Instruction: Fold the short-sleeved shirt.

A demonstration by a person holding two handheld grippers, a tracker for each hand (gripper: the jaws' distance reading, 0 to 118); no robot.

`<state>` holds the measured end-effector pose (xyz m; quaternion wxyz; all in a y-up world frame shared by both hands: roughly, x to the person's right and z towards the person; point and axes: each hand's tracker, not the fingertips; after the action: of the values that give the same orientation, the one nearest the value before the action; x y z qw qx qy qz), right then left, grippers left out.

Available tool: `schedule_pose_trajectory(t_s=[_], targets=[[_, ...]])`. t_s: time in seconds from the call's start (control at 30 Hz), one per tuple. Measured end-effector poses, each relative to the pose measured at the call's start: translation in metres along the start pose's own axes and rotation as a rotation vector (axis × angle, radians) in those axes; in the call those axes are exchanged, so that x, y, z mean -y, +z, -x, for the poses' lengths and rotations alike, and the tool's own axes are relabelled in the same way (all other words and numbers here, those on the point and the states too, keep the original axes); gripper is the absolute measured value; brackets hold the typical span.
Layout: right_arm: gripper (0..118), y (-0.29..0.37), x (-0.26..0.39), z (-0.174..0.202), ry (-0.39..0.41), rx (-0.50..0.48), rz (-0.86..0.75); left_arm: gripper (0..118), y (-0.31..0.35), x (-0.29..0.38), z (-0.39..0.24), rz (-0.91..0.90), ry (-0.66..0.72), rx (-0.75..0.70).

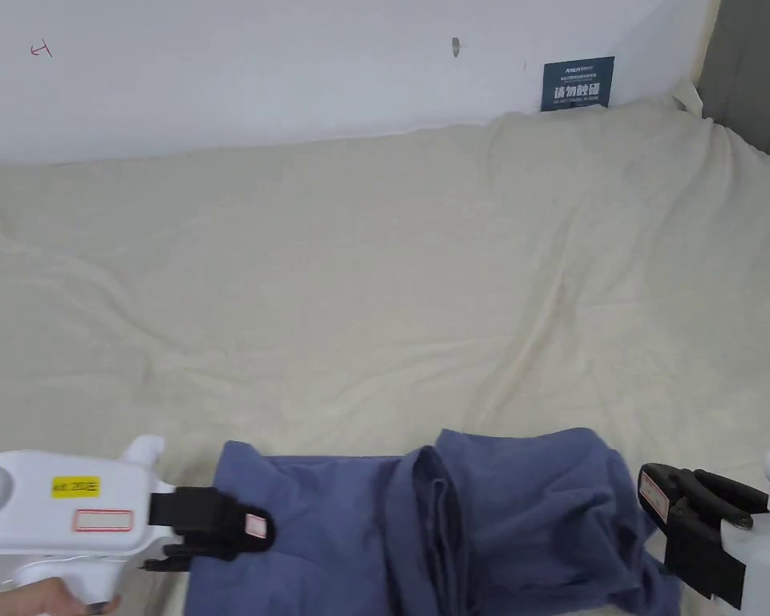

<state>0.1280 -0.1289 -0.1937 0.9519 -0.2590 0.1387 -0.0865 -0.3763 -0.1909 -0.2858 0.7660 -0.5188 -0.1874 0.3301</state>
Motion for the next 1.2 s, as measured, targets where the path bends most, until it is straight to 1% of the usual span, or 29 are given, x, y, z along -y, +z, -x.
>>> schedule_pose_trajectory(t_s=[0.1, 0.2, 0.3, 0.43, 0.53, 0.6, 0.7, 0.83, 0.9, 0.93, 0.97, 1.0, 1.1, 1.13, 1.17, 1.2], targets=[[0, -0.003, 0.002, 0.001, -0.004, -0.006, 0.008, 10, 0.044, 0.007, 0.012, -0.066, 0.036, -0.094], [0, -0.006, 0.005, 0.003, -0.019, -0.021, 0.017, 10, 0.075, 0.016, 0.01, -0.112, 0.065, -0.134], [0, -0.009, 0.006, 0.004, -0.034, -0.04, 0.024, 10, 0.088, 0.023, -0.012, -0.114, 0.034, -0.134], [0, -0.008, 0.006, 0.005, -0.026, -0.049, 0.019, 10, 0.082, 0.021, -0.064, -0.105, -0.033, -0.095], [0, -0.003, 0.006, 0.001, -0.025, -0.051, 0.012, 10, 0.062, 0.013, -0.11, -0.082, -0.082, -0.049], [0, -0.001, 0.007, -0.005, -0.033, -0.045, 0.007, 10, 0.039, 0.007, -0.14, -0.033, -0.124, -0.009], [0, 0.003, 0.008, -0.017, -0.067, -0.033, 0.0, 10, -0.007, 0.001, -0.187, 0.05, -0.209, 0.016], [0, 0.01, 0.009, -0.035, -0.107, -0.006, -0.005, 10, -0.087, -0.005, -0.225, 0.213, -0.299, -0.047], [0, 0.015, 0.008, -0.043, -0.12, 0.014, -0.01, 10, -0.121, -0.008, -0.229, 0.259, -0.309, -0.103], [0, 0.018, 0.009, -0.048, -0.131, 0.023, -0.016, 14, -0.136, -0.008, -0.232, 0.291, -0.333, -0.118], [0, 0.021, 0.009, -0.053, -0.143, 0.03, -0.023, 24, -0.147, -0.007, -0.234, 0.316, -0.319, -0.127], [0, 0.022, 0.009, -0.056, -0.154, 0.037, -0.028, 48, -0.157, -0.01, -0.23, 0.337, -0.323, -0.128], [0, 0.025, 0.01, -0.065, -0.181, 0.056, -0.029, 80, -0.166, -0.01, -0.233, 0.344, -0.279, -0.064], [0, 0.026, 0.011, -0.068, -0.19, 0.06, -0.028, 112, -0.165, -0.007, -0.234, 0.336, -0.275, -0.04], [0, 0.026, 0.012, -0.069, -0.195, 0.065, -0.025, 118, -0.158, -0.007, -0.239, 0.322, -0.279, -0.036], [0, 0.026, 0.012, -0.07, -0.198, 0.068, -0.023, 118, -0.152, -0.009, -0.242, 0.297, -0.295, -0.017]])
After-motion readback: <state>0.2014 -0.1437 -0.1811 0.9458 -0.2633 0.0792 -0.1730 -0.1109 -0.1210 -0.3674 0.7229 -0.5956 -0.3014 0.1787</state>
